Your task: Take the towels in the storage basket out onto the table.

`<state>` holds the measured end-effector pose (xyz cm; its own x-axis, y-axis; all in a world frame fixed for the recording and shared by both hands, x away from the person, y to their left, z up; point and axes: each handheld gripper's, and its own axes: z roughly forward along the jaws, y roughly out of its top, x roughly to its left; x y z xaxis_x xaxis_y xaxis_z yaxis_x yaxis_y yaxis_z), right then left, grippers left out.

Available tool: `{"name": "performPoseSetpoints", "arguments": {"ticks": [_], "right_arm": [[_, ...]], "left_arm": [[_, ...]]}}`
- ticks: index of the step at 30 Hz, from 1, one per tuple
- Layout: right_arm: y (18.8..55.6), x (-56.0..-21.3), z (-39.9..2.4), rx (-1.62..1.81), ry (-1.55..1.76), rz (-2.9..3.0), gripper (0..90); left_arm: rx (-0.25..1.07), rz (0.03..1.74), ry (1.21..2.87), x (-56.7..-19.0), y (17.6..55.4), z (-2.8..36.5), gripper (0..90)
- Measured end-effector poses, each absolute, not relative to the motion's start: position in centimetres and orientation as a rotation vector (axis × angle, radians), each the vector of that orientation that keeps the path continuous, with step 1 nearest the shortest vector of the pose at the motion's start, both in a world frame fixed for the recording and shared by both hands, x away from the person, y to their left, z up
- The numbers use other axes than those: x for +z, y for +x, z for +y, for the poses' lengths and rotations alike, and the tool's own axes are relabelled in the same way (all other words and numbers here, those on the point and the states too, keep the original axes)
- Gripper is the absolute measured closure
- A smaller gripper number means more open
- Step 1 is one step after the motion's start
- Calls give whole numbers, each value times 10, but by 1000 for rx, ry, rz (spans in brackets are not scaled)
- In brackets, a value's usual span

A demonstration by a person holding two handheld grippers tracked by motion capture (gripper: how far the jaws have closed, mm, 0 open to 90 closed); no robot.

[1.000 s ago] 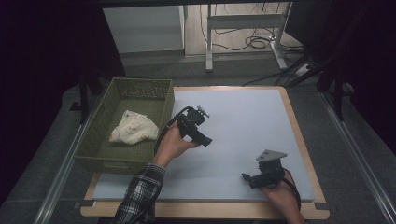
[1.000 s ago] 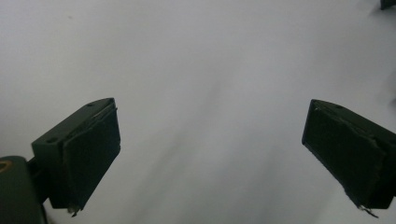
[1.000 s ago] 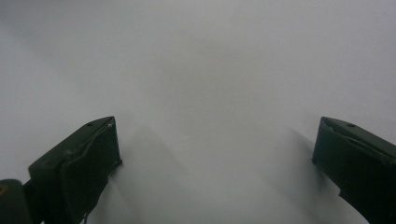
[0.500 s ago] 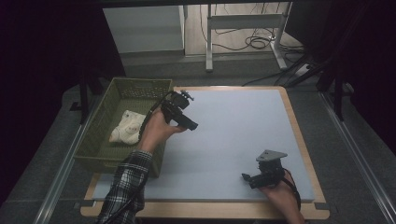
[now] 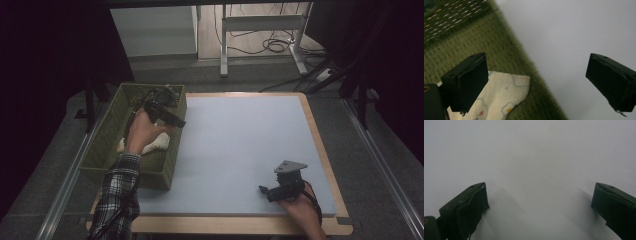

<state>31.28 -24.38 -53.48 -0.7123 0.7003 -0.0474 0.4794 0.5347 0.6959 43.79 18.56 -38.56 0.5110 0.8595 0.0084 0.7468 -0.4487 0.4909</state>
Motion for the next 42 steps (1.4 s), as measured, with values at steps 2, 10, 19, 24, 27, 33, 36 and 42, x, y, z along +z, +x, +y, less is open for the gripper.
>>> {"name": "performPoseSetpoints", "arguments": {"ticks": [2, 10, 19, 24, 27, 33, 36, 42], "right_arm": [[313, -535, -244, 969, 978, 2455, 8], [313, -535, -244, 969, 978, 2456, 8], [313, -535, -244, 969, 977, 2456, 8], [313, -535, -244, 969, 976, 2456, 8], [313, -535, -244, 969, 977, 2456, 8], [313, -535, -244, 969, 977, 2456, 8], [313, -535, -244, 969, 977, 2456, 8], [313, -535, -244, 969, 977, 2456, 8]], "left_arm": [[361, 1340, 2313, -387, 439, 196, 46], [360, 1460, 2252, -411, 447, 238, 21], [286, 1588, 2299, -463, 461, 266, 1], [244, 1676, 2300, -480, 467, 278, 4], [207, 1709, 2320, -490, 469, 281, 8], [158, 1757, 2382, -504, 473, 283, 33], [146, 1762, 2416, -506, 473, 281, 104], [139, 1768, 2447, -503, 469, 280, 374]]}}
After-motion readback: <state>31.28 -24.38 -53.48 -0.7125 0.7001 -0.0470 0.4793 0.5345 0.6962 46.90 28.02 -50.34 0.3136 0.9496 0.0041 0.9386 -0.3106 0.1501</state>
